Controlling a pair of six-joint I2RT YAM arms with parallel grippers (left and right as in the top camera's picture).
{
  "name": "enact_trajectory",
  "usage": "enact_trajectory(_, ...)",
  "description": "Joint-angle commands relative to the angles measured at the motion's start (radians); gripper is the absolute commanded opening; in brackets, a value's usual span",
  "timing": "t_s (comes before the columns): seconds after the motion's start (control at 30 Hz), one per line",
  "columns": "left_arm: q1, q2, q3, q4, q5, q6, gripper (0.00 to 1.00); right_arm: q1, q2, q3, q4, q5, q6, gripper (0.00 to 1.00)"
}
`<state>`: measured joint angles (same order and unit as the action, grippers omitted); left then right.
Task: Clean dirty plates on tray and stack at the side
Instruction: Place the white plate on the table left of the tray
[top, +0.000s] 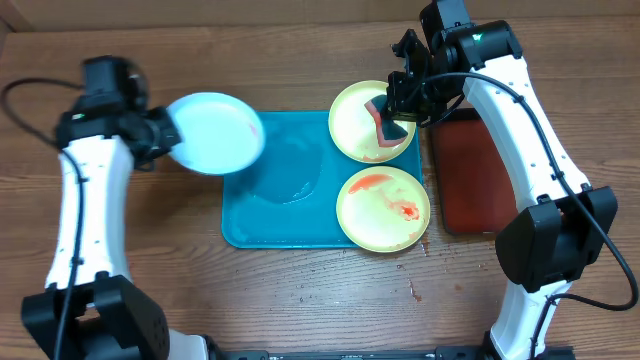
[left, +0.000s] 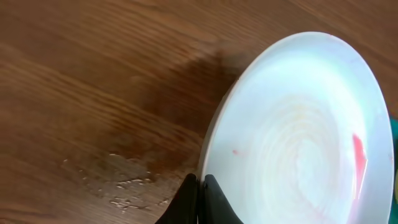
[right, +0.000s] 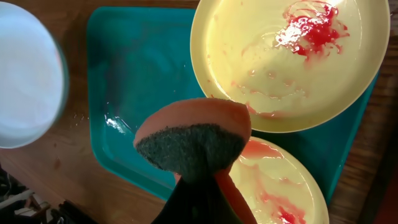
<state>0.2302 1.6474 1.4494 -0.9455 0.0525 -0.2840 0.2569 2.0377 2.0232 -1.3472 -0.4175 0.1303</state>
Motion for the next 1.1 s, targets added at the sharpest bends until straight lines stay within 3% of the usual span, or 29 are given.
enact_trajectory(0.0, 0.085, 0.051, 0.019, 0.005, 0.071, 0.012, 0.04, -0.004, -0.012, 0.013, 0.002, -0.001, -0.001, 0.04)
enact_trajectory(0.33, 0.254, 0.245, 0.019, 0.055, 0.003, -0.012, 0.04, -0.004, -0.012, 0.013, -0.007, -0.001, -0.001, 0.04)
enact_trajectory(0.77, 0.28, 0.327, 0.019, 0.068, -0.012, 0.0, 0.05, -0.004, -0.012, 0.013, -0.01, -0.001, -0.001, 0.04)
enact_trajectory(0.87, 0.28, 0.326, 0.019, 0.057, -0.038, 0.0, 0.13, -0.004, -0.012, 0.013, -0.01, -0.001, -0.001, 0.04)
enact_trajectory(0.97, 0.28, 0.325, 0.02, 0.052, -0.05, 0.001, 0.32, -0.004, -0.012, 0.013, -0.01, -0.001, -0.001, 0.04)
enact_trajectory(1.07, 0.279, 0.315, 0.034, 0.035, -0.05, 0.027, 0.43, -0.004, -0.012, 0.013, -0.01, -0.001, -0.001, 0.04)
